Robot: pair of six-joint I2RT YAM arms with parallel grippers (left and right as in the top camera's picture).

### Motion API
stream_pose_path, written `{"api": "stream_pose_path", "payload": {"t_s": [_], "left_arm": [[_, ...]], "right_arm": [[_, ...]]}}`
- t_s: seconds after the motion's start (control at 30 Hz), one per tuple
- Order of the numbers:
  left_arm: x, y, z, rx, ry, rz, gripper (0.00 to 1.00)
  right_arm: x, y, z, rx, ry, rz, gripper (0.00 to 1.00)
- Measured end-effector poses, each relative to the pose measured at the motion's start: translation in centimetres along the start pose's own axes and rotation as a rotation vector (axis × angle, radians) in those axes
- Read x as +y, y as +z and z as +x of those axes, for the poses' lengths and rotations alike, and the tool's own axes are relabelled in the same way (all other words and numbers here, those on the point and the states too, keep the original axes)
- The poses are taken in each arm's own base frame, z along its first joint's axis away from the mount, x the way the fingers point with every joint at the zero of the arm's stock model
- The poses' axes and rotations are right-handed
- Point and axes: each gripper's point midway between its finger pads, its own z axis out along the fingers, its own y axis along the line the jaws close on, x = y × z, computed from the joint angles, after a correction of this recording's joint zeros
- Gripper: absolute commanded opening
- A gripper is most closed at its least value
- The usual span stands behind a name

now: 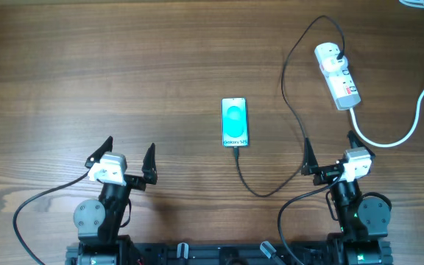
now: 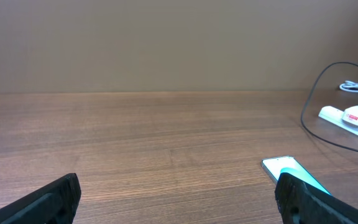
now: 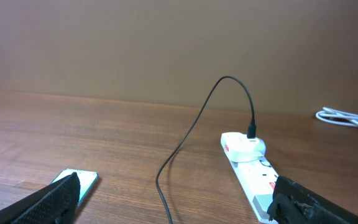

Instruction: Plug charger to phone and switch on socket

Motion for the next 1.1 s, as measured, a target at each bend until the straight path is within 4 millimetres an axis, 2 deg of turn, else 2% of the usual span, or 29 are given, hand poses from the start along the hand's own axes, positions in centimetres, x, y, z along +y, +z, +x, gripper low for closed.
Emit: {"api": "stream_pose_path", "payload": {"t_s": [1.1], "left_arm": [[0.00,0.00,0.00,0.000,0.000,0.000,1.00]], "right_arm": [[-0.01,0.00,0.00,0.000,0.000,0.000,1.00]]}}
